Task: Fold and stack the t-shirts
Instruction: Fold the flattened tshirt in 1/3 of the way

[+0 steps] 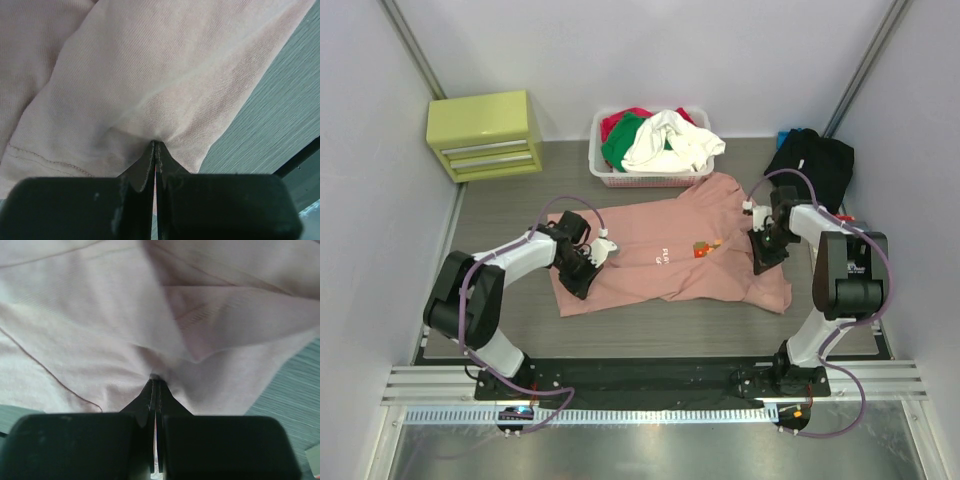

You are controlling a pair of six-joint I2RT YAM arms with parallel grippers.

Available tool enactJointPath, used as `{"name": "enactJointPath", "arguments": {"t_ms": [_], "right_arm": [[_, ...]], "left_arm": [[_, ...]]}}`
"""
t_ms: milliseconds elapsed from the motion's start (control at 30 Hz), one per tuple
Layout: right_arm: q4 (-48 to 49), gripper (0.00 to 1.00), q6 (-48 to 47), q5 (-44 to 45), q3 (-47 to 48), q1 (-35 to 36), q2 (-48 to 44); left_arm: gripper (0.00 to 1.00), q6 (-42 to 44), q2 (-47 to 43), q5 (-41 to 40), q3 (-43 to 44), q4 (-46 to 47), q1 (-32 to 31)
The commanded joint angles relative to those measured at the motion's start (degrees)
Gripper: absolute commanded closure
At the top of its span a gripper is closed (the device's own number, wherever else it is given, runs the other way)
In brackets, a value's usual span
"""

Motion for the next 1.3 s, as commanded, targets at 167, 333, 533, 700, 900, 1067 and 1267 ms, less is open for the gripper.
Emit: {"name": "enactJointPath", "arguments": {"t_ms": [167,333,533,700,900,1067,1267], "right_arm": [[2.99,0.99,1.71,6.62,3.84,-10.48,1.39],[3.08,0.99,2.06,6.54,4.98,-11.01,2.79],[3.78,0.99,2.32,5.66,4.11,-11.01,3.06],[4.66,0.99,1.71,7.15,2.62,-11.01,0.34],[5.19,0.99,1.79,6.19,-0.1,-11.8,-14.4],[0.98,0.99,1.71,2.16,-0.2,-11.8,-30.83],[-0.79,0.99,3.98,-9.25,-1.43,-11.36,-37.46]], "left_arm": [[1.0,3.55,-1.06,-1.41,-2.56,5.32,11.45],[1.0,5.84,-4.22,-2.37,-2.46,2.33,14.19],[1.0,6.55,-5.45,-2.9,-2.38,1.36,14.89],[1.0,6.81,-5.72,-4.57,-3.34,1.98,15.33],[1.0,5.67,-15.52,-1.68,-3.78,2.68,23.14],[1.0,6.46,-28.63,-3.07,-4.66,3.03,27.72],[1.0,-3.89,-42.81,5.15,-2.65,6.55,27.46]]}}
